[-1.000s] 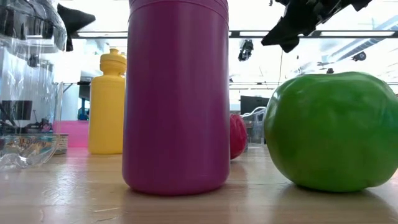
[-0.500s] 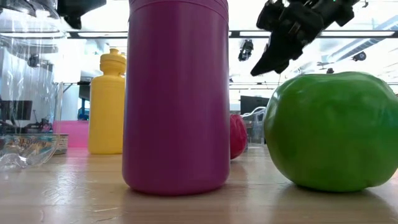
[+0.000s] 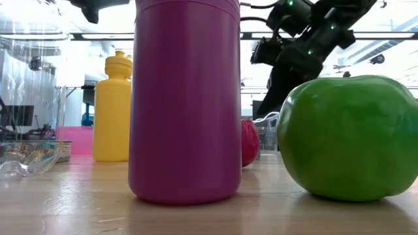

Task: Pick & Place Food Item
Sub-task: Put the dark blue tuna can into the left transparent bin

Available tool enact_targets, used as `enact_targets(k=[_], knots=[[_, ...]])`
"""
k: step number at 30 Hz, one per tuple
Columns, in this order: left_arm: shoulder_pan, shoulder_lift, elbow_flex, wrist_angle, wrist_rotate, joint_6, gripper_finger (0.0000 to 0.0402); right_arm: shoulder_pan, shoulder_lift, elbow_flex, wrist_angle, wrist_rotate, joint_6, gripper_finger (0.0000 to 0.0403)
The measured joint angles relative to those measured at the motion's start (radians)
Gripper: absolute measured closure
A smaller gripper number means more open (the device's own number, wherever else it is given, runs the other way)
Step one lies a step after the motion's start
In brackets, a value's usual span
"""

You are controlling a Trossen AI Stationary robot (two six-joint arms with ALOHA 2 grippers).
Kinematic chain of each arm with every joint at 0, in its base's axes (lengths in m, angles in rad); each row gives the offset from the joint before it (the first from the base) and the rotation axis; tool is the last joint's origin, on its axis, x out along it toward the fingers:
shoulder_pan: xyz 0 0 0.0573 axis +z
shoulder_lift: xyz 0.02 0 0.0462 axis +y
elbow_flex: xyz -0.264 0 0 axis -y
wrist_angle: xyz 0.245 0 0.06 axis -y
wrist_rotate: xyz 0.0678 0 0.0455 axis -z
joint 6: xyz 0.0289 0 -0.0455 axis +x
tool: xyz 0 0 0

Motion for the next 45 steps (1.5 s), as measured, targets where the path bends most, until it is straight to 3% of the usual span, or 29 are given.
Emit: enact_targets(k=[7, 13, 18, 45], knots=[[0.000, 0.004, 0.000, 0.001, -0.002, -0.024, 0.0401, -0.043, 0.045, -0.002, 0.003, 0.061, 0.049, 0.0371], [0.000, 0.005, 0.000, 0.001, -0.003, -0.030, 0.0401, -0.073, 0.054, -0.002, 0.000, 0.067, 0.222, 0.0371], [0.000, 0.005, 0.000, 0.001, -0.003, -0.031, 0.0401, -0.073, 0.084, -0.002, 0.000, 0.133, 0.341, 0.0371], [0.000, 0.007, 0.000, -0.007, -0.002, -0.025, 0.0400, -0.072, 0.169, 0.035, 0.022, 0.128, 0.372, 0.0372]])
